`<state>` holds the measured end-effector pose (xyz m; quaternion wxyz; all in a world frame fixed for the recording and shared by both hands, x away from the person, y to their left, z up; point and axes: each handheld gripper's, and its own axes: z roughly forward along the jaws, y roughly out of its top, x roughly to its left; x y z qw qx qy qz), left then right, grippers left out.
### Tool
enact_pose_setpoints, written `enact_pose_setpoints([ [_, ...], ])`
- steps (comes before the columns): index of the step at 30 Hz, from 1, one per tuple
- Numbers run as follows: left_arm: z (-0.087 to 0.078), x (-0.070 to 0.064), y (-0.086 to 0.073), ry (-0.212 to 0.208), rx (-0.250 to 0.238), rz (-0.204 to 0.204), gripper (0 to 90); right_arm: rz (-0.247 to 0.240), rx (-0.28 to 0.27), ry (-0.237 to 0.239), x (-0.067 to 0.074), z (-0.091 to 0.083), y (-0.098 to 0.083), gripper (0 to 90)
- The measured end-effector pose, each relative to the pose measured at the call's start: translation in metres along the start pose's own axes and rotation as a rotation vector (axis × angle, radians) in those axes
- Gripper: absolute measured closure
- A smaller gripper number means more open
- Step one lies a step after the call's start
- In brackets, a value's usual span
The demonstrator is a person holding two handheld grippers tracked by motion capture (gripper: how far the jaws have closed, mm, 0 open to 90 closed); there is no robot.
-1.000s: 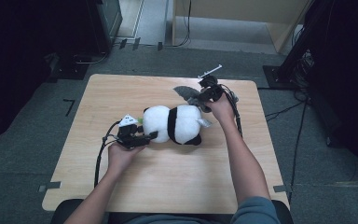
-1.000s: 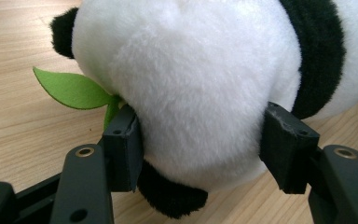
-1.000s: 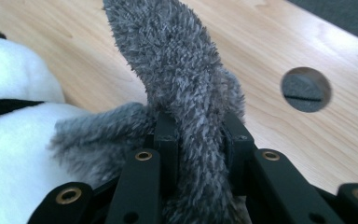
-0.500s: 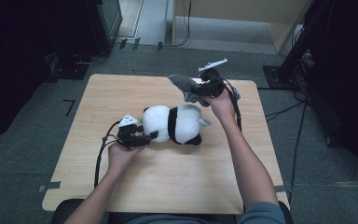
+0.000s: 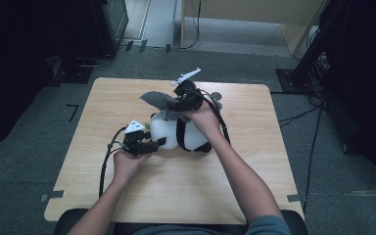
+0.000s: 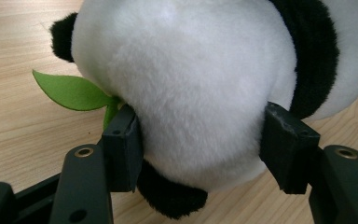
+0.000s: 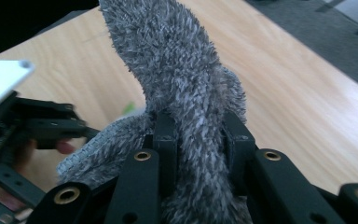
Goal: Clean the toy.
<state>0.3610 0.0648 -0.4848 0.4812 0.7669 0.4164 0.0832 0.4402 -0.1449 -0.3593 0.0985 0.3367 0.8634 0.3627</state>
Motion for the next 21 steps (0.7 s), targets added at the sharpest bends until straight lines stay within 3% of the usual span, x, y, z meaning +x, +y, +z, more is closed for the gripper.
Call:
enact_pose_setpoints([
  [4,0.0,-0.001,0.0,0.003,-0.001,0.0,37.5,-0.011,0.007,0.019,0.014,0.014,0.0,72.7],
  [9,0.0,0.0,0.0,0.002,0.002,0.0,37.7,0.007,0.03,0.023,0.016,0.029,-0.009,72.3],
  [16,0.0,0.0,0.0,0.002,-0.002,0.002,37.8,0.001,0.029,-0.017,0.01,0.02,-0.019,72.1],
  [21,0.0,0.0,0.0,0.002,-0.002,0.008,37.8,0.024,0.01,-0.045,-0.002,0.007,-0.032,72.2],
])
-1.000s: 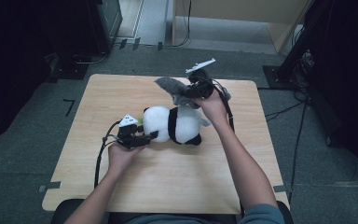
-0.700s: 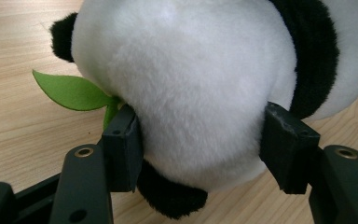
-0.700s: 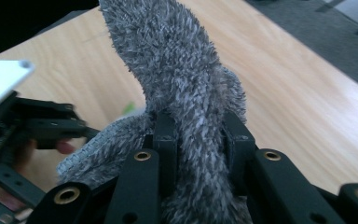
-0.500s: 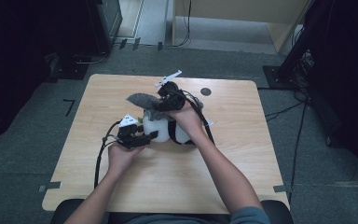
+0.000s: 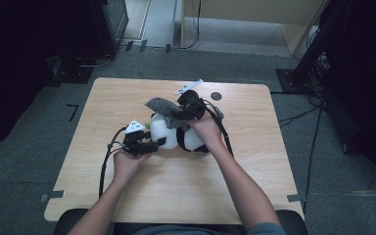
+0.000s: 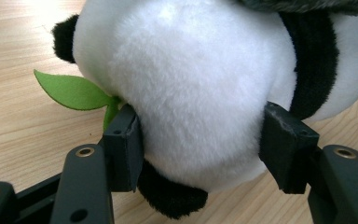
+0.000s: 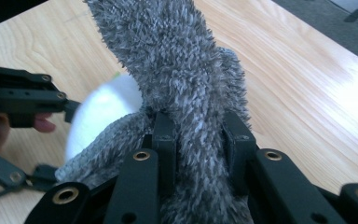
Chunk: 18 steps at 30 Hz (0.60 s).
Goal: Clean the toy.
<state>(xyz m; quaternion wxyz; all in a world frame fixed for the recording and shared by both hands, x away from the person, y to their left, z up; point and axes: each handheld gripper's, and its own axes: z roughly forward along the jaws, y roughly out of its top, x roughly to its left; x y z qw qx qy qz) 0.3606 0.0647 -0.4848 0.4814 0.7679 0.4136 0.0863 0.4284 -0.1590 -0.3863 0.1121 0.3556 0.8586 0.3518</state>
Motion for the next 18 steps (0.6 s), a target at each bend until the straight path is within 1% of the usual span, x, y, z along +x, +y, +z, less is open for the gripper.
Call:
enact_pose_setpoints([
  [3,0.0,-0.001,0.0,-0.002,-0.001,0.004,37.8,0.008,-0.019,-0.013,-0.008,-0.009,-0.007,72.3],
  [8,0.001,0.0,0.0,-0.003,-0.005,0.001,38.1,0.046,-0.038,-0.036,-0.019,-0.026,-0.016,72.1],
  [11,0.001,0.0,0.0,-0.004,-0.007,0.0,38.2,0.043,-0.044,-0.053,-0.024,-0.033,-0.019,72.2],
  [16,0.001,0.0,0.0,-0.006,-0.008,-0.002,38.2,0.053,-0.046,-0.068,-0.03,-0.044,-0.026,72.1],
  [18,0.001,0.0,0.0,-0.008,-0.008,-0.004,38.1,0.065,-0.047,-0.073,-0.034,-0.048,-0.028,72.1],
])
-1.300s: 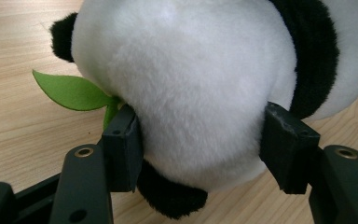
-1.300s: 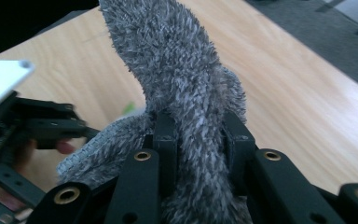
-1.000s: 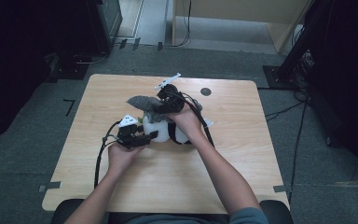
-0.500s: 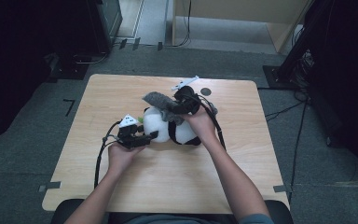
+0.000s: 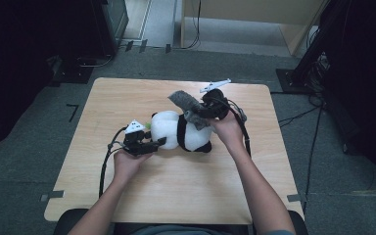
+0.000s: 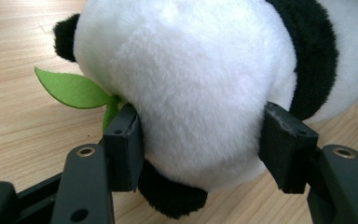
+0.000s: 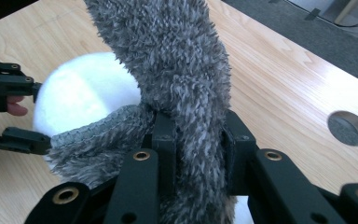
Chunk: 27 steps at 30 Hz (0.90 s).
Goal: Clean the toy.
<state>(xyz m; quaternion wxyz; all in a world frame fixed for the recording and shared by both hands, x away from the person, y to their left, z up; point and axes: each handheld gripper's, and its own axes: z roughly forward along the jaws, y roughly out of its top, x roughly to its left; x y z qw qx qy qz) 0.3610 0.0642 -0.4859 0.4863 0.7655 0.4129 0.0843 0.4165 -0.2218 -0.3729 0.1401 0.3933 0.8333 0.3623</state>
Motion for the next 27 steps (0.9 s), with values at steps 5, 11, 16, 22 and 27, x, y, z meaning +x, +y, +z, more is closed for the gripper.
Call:
enact_pose_setpoints([
  [5,0.0,0.001,0.0,-0.006,0.001,-0.001,38.1,0.013,-0.003,-0.025,-0.011,-0.01,-0.006,72.0],
  [11,0.0,0.001,0.0,-0.008,0.004,-0.004,38.2,0.032,0.002,-0.054,-0.022,-0.021,-0.014,72.4],
  [16,0.0,0.003,-0.002,-0.02,0.003,-0.009,37.4,0.049,-0.011,-0.009,-0.019,-0.028,-0.009,73.2],
  [22,0.0,0.002,-0.002,-0.013,-0.003,-0.007,37.4,-0.009,-0.023,0.025,0.007,-0.025,0.012,73.3],
  [27,0.0,0.002,-0.002,-0.013,-0.004,-0.004,37.3,-0.06,-0.018,0.075,0.033,-0.005,0.032,73.1],
])
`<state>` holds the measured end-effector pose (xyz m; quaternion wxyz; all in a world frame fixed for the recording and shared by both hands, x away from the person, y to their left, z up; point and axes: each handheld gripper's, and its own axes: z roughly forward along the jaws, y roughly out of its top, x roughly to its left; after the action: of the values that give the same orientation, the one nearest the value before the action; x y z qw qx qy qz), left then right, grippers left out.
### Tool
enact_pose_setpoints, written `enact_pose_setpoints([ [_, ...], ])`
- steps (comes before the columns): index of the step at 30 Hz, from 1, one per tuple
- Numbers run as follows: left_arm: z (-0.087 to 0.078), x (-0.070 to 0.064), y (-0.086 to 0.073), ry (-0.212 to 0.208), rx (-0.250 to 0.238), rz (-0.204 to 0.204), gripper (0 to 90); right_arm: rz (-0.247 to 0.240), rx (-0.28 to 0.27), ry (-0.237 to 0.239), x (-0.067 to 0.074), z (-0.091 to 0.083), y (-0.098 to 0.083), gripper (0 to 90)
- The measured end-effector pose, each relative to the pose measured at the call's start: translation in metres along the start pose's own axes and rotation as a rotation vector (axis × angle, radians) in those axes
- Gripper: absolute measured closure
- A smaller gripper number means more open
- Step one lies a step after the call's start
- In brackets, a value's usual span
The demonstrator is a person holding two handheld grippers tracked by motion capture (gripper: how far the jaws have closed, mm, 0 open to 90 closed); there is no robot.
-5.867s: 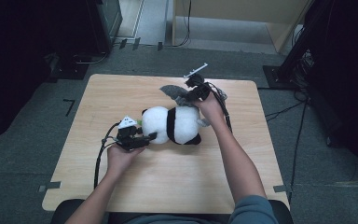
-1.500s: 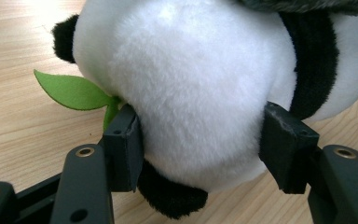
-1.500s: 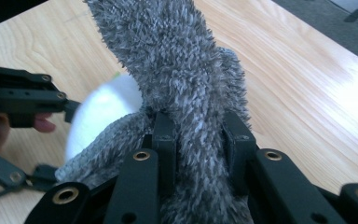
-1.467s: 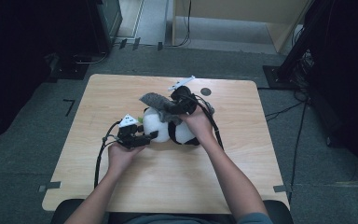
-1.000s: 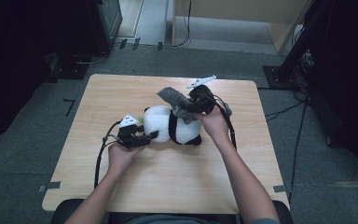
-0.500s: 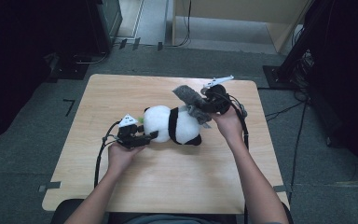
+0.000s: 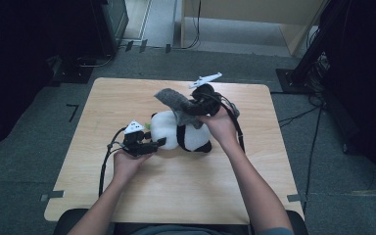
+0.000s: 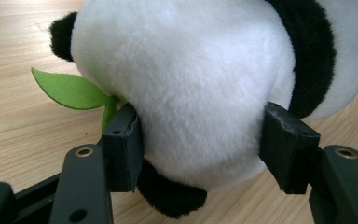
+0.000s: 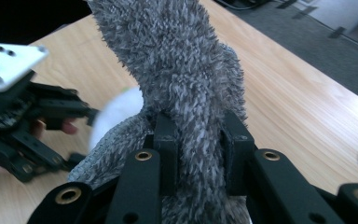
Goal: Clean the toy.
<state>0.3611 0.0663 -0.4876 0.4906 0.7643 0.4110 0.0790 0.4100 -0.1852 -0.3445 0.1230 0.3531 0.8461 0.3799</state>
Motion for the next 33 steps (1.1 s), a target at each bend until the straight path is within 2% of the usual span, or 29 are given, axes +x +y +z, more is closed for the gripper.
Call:
enact_pose_setpoints([
  [5,0.0,0.0,0.0,-0.001,-0.003,-0.001,37.3,-0.023,0.024,0.044,0.017,0.026,0.015,73.1],
  [8,0.0,0.001,0.0,-0.001,0.001,0.003,37.3,-0.008,0.023,0.084,0.024,0.039,0.021,73.1],
  [11,0.0,0.001,0.0,-0.006,0.003,0.0,36.9,-0.009,0.038,0.097,0.031,0.051,0.024,73.0],
  [15,0.0,0.001,0.0,-0.004,0.005,0.0,36.9,-0.005,0.081,0.102,0.033,0.068,0.022,72.9],
  [18,0.0,0.001,0.0,-0.005,0.006,-0.003,36.9,0.002,0.095,0.098,0.03,0.073,0.018,72.6],
  [23,0.0,0.001,0.0,-0.005,0.009,-0.004,36.9,0.006,0.099,0.071,0.022,0.07,0.011,72.3],
  [25,0.0,0.001,0.0,-0.006,0.009,-0.003,37.0,0.01,0.101,0.064,0.019,0.065,0.01,72.3],
  [30,0.0,0.002,0.0,-0.007,0.007,-0.002,36.9,-0.006,0.119,0.011,0.009,0.051,0.002,72.3],
  [33,0.001,0.002,0.0,-0.006,0.008,0.0,36.9,0.014,0.113,-0.006,-0.001,0.04,-0.006,72.3],
])
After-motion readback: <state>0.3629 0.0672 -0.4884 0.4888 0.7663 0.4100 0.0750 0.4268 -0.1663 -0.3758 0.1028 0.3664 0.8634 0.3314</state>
